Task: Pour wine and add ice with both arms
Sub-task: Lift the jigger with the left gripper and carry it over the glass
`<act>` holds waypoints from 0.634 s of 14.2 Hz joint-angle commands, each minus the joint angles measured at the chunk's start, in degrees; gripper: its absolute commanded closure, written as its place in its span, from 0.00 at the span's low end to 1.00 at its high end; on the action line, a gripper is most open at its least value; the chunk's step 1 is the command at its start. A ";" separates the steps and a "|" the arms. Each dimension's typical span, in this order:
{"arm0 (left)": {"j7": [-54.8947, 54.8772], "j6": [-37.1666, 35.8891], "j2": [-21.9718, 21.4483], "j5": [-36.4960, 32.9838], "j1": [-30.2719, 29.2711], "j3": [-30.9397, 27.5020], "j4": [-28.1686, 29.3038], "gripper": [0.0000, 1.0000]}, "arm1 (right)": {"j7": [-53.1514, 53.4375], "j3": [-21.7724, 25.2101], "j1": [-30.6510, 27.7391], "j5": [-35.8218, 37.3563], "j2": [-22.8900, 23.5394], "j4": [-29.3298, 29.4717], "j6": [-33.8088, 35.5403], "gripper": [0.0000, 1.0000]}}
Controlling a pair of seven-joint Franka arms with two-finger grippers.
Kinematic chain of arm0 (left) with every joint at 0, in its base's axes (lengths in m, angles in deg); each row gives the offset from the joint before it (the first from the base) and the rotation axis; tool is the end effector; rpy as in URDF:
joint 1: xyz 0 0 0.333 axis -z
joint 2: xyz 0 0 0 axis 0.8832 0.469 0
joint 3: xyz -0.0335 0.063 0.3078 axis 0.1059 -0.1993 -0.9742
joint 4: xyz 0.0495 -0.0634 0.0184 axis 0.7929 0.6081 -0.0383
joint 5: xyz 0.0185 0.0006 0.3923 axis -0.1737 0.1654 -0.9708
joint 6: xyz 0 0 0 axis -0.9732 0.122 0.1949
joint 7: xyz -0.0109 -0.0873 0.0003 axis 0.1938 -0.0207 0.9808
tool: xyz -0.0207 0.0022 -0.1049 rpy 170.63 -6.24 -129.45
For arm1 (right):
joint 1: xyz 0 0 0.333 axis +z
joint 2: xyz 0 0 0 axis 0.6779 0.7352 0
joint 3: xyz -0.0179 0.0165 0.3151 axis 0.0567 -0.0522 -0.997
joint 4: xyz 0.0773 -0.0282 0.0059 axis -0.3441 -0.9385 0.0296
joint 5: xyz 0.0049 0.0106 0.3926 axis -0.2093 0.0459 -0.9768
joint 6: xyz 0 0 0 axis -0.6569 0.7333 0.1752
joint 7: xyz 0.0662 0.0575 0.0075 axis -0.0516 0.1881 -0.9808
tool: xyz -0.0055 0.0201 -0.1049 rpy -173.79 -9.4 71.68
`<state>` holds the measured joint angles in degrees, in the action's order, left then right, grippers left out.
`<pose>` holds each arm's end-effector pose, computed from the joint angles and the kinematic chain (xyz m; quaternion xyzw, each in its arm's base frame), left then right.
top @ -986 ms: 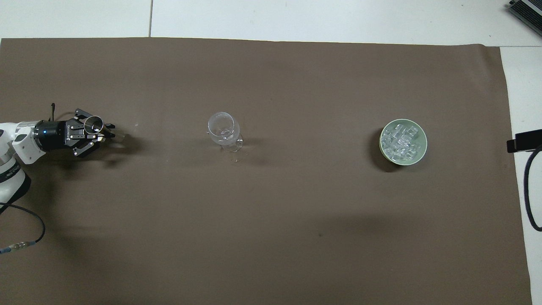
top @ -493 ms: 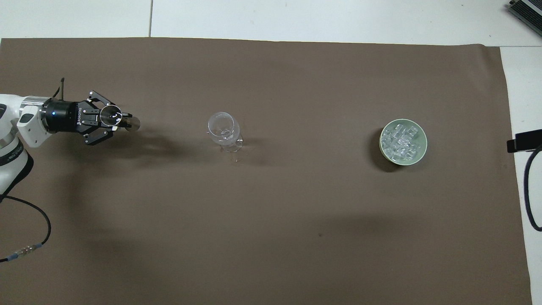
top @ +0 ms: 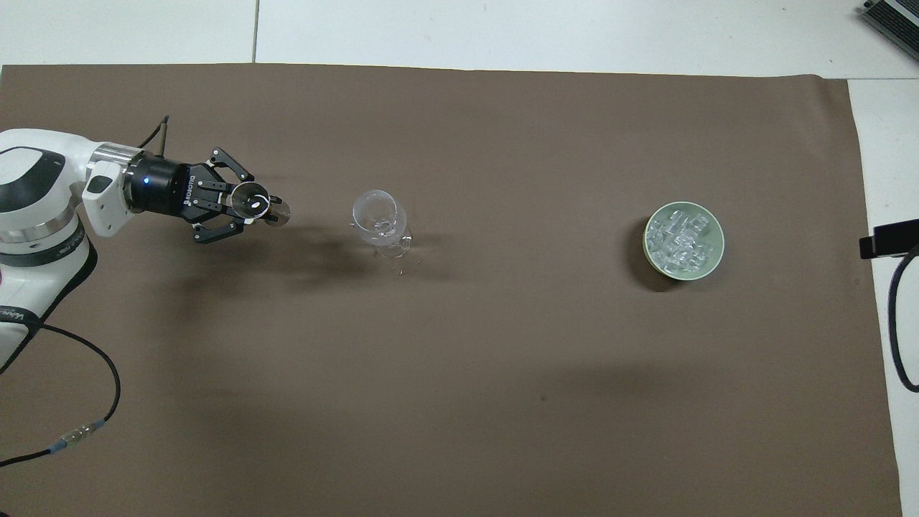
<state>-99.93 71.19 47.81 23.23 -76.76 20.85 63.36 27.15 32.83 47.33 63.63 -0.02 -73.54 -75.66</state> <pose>0.6486 -0.0499 0.3380 0.4145 -0.6135 0.4390 0.5091 0.5238 -0.0571 0.6633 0.9996 -0.0173 0.0203 0.0019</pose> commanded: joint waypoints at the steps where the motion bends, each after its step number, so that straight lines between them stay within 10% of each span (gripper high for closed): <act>1: 3.19 2.84 -2.95 0.94 2.60 -1.34 2.45 1.00 | 1.08 -0.30 -0.35 -1.08 -0.75 -0.47 0.31 0.00; 9: 12.44 8.38 -7.25 0.59 5.59 -1.51 2.97 1.00 | 1.08 -0.30 -0.35 -1.08 -0.75 -0.38 0.31 0.00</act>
<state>-89.01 77.36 44.33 23.23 -72.52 20.70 63.49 27.15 32.83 47.33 63.63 -0.02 -73.54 -75.66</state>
